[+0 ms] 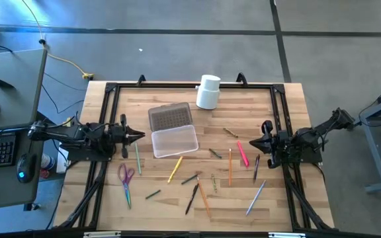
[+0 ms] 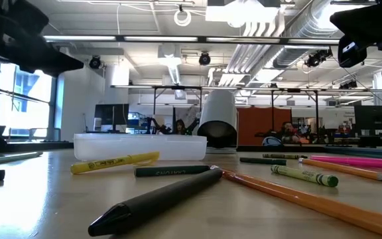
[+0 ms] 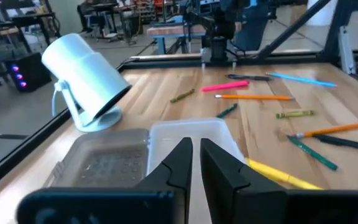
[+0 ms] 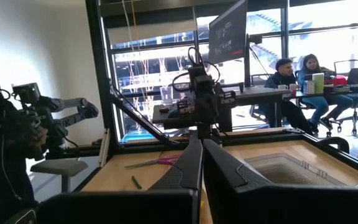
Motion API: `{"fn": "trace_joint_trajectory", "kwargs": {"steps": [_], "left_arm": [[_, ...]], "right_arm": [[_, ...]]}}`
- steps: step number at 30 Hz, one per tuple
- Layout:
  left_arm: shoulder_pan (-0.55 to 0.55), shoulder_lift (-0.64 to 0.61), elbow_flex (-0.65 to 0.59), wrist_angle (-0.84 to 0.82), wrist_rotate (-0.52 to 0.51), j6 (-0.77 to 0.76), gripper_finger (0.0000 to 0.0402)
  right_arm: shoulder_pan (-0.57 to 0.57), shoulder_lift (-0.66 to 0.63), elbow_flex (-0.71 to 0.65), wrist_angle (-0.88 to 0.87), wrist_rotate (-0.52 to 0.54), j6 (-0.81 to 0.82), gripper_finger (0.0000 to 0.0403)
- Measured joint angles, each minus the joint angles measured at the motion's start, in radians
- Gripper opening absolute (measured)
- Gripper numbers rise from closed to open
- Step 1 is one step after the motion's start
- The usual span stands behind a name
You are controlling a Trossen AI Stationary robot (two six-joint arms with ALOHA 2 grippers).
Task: Pick & place school supplies into a supply box
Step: Put the top light green crayon into the black supply box
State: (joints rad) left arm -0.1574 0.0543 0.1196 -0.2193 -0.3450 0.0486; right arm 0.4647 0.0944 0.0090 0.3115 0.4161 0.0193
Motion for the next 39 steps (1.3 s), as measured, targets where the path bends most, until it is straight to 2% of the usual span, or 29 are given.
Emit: {"fn": "trace_joint_trajectory", "kwargs": {"steps": [3,10,15,19,24,28,33,36,39], "left_arm": [[0.0,0.017,0.0,-0.015,-0.025,0.0,0.0098],[0.0,0.073,0.0,-0.017,-0.034,0.0,0.0201],[0.0,0.077,0.0,-0.016,-0.13,-0.001,0.0243],[0.0,0.076,0.0,-0.012,-0.194,-0.004,0.0248],[0.0,0.076,0.0,-0.008,-0.227,-0.08,0.0237],[0.0,0.076,0.0,-0.008,-0.229,-0.102,0.0228],[0.0,0.076,0.0,-0.008,-0.245,-0.103,0.0225],[0.0,0.076,0.0,-0.008,-0.248,-0.103,0.0225],[0.0,0.076,0.0,-0.008,-0.249,-0.103,0.0225]], "right_arm": [[0.0,0.0,0.0,0.0,0.0,-0.043,0.0],[0.0,0.0,0.0,0.01,0.0,-0.051,0.0],[0.0,0.0,0.0,0.085,0.021,-0.023,0.0],[0.0,0.0,0.0,0.187,0.052,-0.086,0.0],[0.0,0.0,0.0,0.255,0.167,-0.32,0.0],[0.0,0.0,0.0,0.247,0.296,-0.336,0.0],[-0.006,0.032,0.0,0.237,0.377,-0.335,0.0],[-0.044,0.069,0.0,0.237,0.387,-0.335,0.0001],[-0.108,0.116,0.0,0.248,0.29,-0.306,0.0001]]}}
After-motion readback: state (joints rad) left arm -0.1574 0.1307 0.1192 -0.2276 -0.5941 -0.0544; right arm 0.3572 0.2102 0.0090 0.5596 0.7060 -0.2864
